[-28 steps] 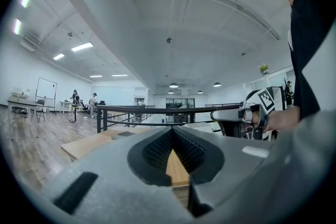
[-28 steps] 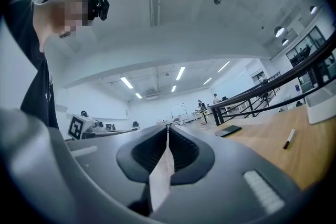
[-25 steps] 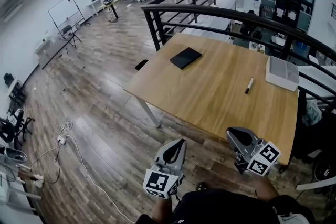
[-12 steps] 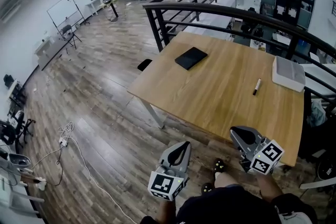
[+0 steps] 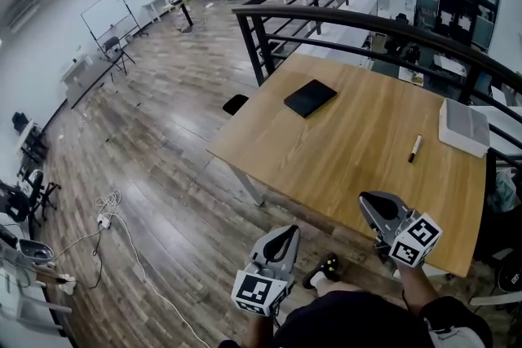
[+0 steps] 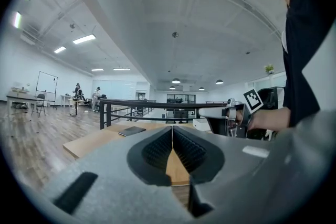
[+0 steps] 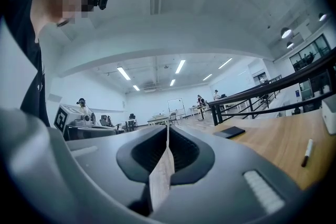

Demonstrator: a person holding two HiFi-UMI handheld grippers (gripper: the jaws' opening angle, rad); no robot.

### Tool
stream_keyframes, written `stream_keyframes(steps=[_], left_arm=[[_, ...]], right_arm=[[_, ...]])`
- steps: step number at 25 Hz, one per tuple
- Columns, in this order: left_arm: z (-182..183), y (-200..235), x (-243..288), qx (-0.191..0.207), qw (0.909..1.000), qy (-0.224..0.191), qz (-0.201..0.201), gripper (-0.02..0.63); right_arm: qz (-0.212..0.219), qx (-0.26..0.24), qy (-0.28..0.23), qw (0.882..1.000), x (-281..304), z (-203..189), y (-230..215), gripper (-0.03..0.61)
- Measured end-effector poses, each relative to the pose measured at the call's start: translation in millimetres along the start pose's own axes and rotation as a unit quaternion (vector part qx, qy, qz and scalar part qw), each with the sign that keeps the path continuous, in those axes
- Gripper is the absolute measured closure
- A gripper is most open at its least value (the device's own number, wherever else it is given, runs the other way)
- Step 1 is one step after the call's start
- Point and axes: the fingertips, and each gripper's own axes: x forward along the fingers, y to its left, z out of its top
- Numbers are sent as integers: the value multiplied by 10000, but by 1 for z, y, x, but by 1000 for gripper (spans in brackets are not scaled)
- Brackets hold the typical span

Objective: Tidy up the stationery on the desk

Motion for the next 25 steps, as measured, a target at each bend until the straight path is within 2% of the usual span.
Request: stream_keyframes(steps=[8, 12, 25], left_arm=[[5, 58, 38, 68, 9998, 8, 161, 607], [4, 91, 60, -57, 9998, 18, 208, 606], [11, 141, 145, 47, 9999, 106, 39, 600]], right_arm=[[2, 97, -66, 9999, 56, 1, -41, 566], [-6, 101, -90, 9999, 84, 5, -63, 566], [-284, 167, -160, 9993, 124, 11, -138, 566]])
